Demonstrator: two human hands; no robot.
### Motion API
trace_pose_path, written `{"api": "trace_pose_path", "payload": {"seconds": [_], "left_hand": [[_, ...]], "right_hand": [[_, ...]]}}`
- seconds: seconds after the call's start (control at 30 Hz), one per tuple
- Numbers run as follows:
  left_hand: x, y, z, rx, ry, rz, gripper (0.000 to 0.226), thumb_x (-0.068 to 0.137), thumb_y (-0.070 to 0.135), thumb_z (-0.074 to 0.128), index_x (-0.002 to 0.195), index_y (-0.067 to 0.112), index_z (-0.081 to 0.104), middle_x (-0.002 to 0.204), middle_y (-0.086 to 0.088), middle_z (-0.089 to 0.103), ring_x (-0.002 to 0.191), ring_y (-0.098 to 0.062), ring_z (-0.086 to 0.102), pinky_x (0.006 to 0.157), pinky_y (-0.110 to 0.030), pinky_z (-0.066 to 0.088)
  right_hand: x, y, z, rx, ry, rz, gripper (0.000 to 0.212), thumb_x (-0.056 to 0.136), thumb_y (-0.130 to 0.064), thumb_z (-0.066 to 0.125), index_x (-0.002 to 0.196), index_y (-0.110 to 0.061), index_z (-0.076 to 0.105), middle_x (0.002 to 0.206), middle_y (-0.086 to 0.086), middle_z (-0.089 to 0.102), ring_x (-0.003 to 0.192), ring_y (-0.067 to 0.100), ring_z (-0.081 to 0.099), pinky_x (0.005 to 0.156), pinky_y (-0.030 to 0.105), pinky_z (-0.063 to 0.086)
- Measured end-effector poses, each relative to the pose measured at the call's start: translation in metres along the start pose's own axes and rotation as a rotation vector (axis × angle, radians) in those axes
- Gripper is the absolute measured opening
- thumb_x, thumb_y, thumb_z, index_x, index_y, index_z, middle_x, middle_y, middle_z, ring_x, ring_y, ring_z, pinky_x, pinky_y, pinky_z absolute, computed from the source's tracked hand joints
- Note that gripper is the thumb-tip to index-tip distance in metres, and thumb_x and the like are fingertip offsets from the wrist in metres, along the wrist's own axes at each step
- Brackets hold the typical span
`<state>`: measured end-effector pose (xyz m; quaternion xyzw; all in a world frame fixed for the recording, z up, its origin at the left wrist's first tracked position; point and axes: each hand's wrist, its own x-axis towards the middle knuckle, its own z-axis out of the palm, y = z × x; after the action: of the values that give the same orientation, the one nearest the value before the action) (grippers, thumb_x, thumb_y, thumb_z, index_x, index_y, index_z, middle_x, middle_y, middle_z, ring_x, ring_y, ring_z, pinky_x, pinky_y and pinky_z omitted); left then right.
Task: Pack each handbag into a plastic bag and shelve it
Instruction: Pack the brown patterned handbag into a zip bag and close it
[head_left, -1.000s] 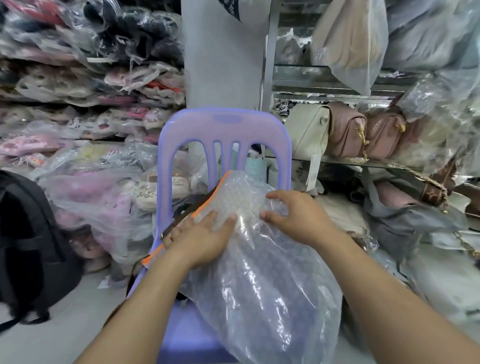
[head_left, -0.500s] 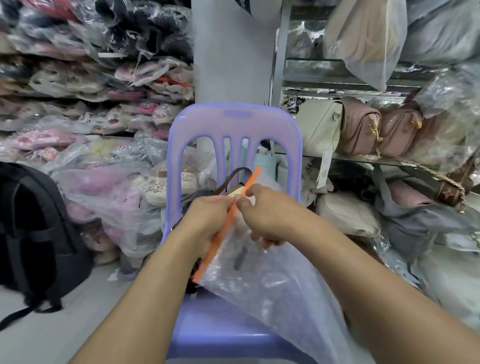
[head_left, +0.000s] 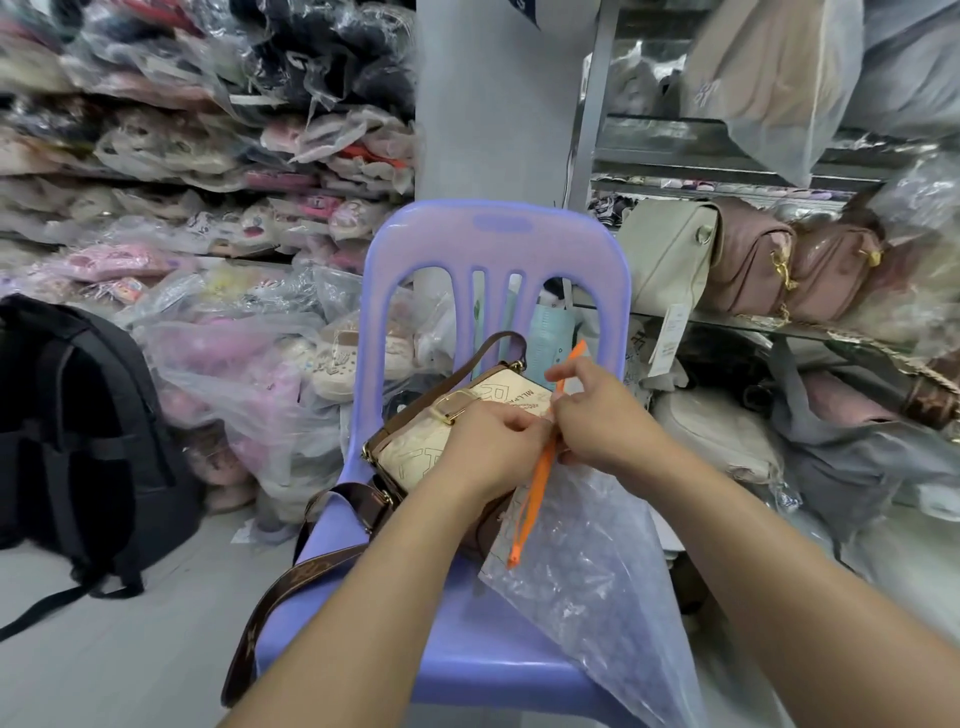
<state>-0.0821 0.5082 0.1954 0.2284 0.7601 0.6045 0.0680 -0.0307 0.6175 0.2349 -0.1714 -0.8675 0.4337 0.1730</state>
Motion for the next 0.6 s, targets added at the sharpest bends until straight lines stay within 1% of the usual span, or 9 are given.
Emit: {"api": "trace_pose_path", "payload": {"seconds": [0.1, 0.17, 0.23, 0.33, 0.4, 0.47, 0.5, 0.53, 0.6], "left_hand": [[0.001, 0.003, 0.001, -0.072, -0.004, 0.011, 0.035, 0.097, 0.019, 0.058, 0.073, -0.006, 0.066, 0.058, -0.007, 0.054, 0.049, -0.015, 0.046, 0.051, -0.021, 0.042], [0.002, 0.007, 0.001, -0.083, -0.005, 0.004, 0.040, 0.101, 0.019, 0.054, 0.070, -0.005, 0.063, 0.054, -0.007, 0.055, 0.042, -0.014, 0.051, 0.050, -0.023, 0.050], [0.001, 0.012, 0.001, -0.039, -0.002, 0.008, 0.040, 0.103, 0.014, 0.047, 0.067, 0.001, 0.060, 0.055, -0.008, 0.057, 0.041, -0.013, 0.056, 0.055, -0.028, 0.058], [-0.001, 0.016, -0.002, -0.013, 0.026, -0.001, 0.034, 0.101, 0.007, 0.039, 0.074, 0.000, 0.060, 0.057, -0.010, 0.060, 0.044, -0.017, 0.062, 0.062, -0.034, 0.061], [0.001, 0.015, -0.009, 0.006, 0.074, -0.021, 0.035, 0.099, 0.005, 0.037, 0.069, 0.001, 0.055, 0.054, -0.009, 0.060, 0.042, -0.018, 0.059, 0.060, -0.029, 0.057], [0.006, 0.009, -0.018, 0.140, 0.151, -0.014, 0.043, 0.099, 0.005, 0.037, 0.057, 0.008, 0.044, 0.053, -0.006, 0.055, 0.043, -0.022, 0.055, 0.047, -0.021, 0.041], [0.008, 0.003, -0.022, 0.228, 0.182, -0.005, 0.044, 0.099, 0.006, 0.038, 0.055, 0.011, 0.039, 0.052, -0.004, 0.048, 0.049, -0.029, 0.054, 0.044, -0.024, 0.032], [0.009, -0.003, -0.025, 0.323, 0.212, 0.009, 0.043, 0.099, 0.008, 0.039, 0.056, 0.013, 0.037, 0.054, -0.004, 0.043, 0.060, -0.037, 0.054, 0.045, -0.028, 0.027], [0.011, -0.017, -0.026, 0.479, 0.222, 0.028, 0.032, 0.099, 0.014, 0.043, 0.067, 0.009, 0.047, 0.064, -0.011, 0.049, 0.074, -0.047, 0.050, 0.051, -0.032, 0.027]], "right_hand": [[0.002, 0.004, -0.002, 0.080, 0.045, -0.054, 0.023, 0.100, -0.012, 0.049, 0.116, -0.028, 0.052, 0.071, 0.008, 0.064, 0.068, 0.029, 0.066, 0.077, 0.058, 0.061], [0.003, 0.006, -0.002, 0.091, 0.070, -0.085, 0.023, 0.099, -0.012, 0.052, 0.116, -0.028, 0.050, 0.066, 0.004, 0.060, 0.062, 0.023, 0.060, 0.069, 0.049, 0.058], [0.003, 0.007, -0.003, 0.080, 0.094, -0.107, 0.024, 0.099, -0.011, 0.051, 0.114, -0.029, 0.050, 0.060, 0.001, 0.056, 0.057, 0.019, 0.055, 0.060, 0.039, 0.049], [0.004, 0.005, -0.008, 0.039, 0.104, -0.099, 0.027, 0.096, -0.008, 0.046, 0.101, -0.033, 0.054, 0.059, 0.002, 0.052, 0.056, 0.021, 0.051, 0.059, 0.037, 0.047], [0.003, 0.000, -0.014, 0.049, 0.105, -0.056, 0.034, 0.093, -0.002, 0.038, 0.097, -0.024, 0.064, 0.066, 0.004, 0.054, 0.058, 0.025, 0.054, 0.054, 0.032, 0.048], [0.004, -0.008, -0.024, 0.167, 0.172, 0.007, 0.041, 0.092, 0.001, 0.033, 0.093, -0.016, 0.070, 0.075, 0.008, 0.056, 0.061, 0.027, 0.057, 0.045, 0.027, 0.049], [0.005, -0.011, -0.029, 0.227, 0.250, 0.019, 0.041, 0.092, 0.000, 0.033, 0.095, -0.014, 0.071, 0.076, 0.008, 0.057, 0.060, 0.027, 0.057, 0.043, 0.028, 0.050], [0.006, -0.013, -0.035, 0.255, 0.350, 0.004, 0.040, 0.091, -0.005, 0.034, 0.098, -0.014, 0.073, 0.075, 0.008, 0.059, 0.060, 0.027, 0.059, 0.047, 0.033, 0.055], [0.009, -0.015, -0.043, 0.225, 0.564, -0.082, 0.042, 0.086, -0.016, 0.036, 0.105, -0.021, 0.074, 0.083, 0.006, 0.069, 0.075, 0.034, 0.068, 0.070, 0.049, 0.062]]}}
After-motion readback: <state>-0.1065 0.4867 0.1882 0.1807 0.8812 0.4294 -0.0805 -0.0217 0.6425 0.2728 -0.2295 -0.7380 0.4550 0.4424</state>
